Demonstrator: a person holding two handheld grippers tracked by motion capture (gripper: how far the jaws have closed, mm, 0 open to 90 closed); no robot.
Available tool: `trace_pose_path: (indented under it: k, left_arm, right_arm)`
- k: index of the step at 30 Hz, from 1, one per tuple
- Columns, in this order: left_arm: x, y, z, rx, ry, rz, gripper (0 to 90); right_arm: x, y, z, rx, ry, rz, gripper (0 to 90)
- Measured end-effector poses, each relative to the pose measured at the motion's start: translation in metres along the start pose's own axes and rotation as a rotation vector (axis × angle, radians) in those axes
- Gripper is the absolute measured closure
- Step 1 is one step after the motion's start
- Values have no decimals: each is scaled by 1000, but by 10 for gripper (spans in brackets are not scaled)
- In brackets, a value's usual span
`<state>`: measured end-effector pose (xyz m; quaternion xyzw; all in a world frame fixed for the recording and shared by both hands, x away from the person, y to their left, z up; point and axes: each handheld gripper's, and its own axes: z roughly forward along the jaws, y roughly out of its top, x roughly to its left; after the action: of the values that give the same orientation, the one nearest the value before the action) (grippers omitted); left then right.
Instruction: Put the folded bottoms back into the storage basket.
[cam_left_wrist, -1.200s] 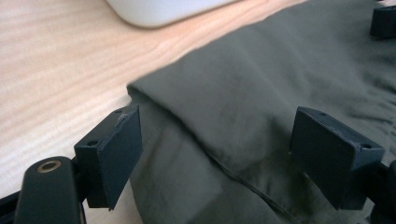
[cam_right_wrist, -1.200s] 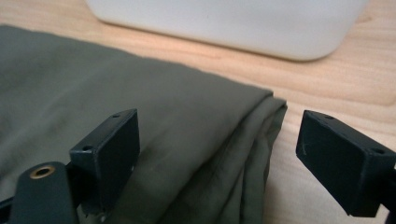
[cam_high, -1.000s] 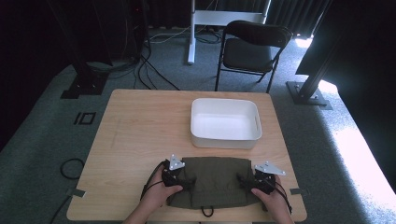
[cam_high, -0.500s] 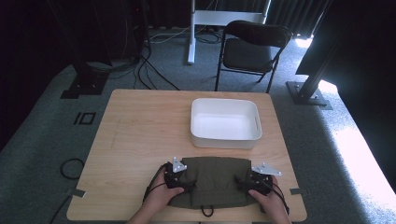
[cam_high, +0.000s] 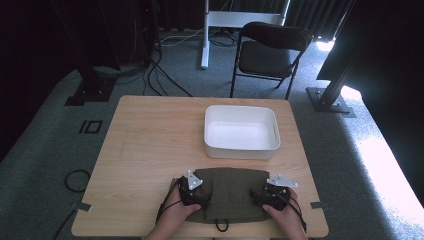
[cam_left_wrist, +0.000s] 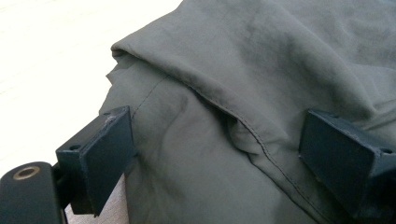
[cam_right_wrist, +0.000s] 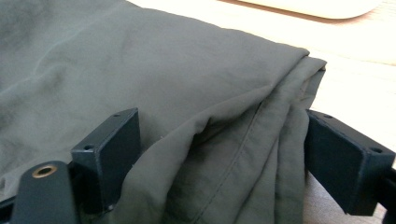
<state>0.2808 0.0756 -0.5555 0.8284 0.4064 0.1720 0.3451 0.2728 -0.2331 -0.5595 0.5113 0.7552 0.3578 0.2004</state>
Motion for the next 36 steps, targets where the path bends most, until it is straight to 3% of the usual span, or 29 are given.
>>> trace_pose_path:
  k: [6,10,13,15,18,22,26,29,36]
  left_arm:
    - [1,1,1,-12,-17,15,149]
    - [-1,3,2,-47,-66,41,415]
    - [-2,6,4,-55,-85,31,573]
    - [-3,7,5,-60,-101,21,678]
    - [-5,7,5,-66,-96,27,792]
    - [-3,8,3,-74,-100,22,830]
    - [-1,12,-4,-97,-132,1,837]
    - [-2,19,-13,-124,-151,0,838]
    - [0,27,-23,-128,-170,9,838]
  right_arm:
    - [2,0,-1,-9,14,-32,254]
    - [5,1,-1,-21,41,-47,448]
    - [10,4,-2,-7,73,-85,637]
    - [16,6,-3,12,63,-127,717]
    - [21,10,-3,34,49,-166,767]
    - [21,11,-4,46,51,-143,783]
    - [20,14,-10,58,64,-132,792]
    - [18,19,-18,41,81,-107,795]
    - [19,29,-31,8,104,-105,796]
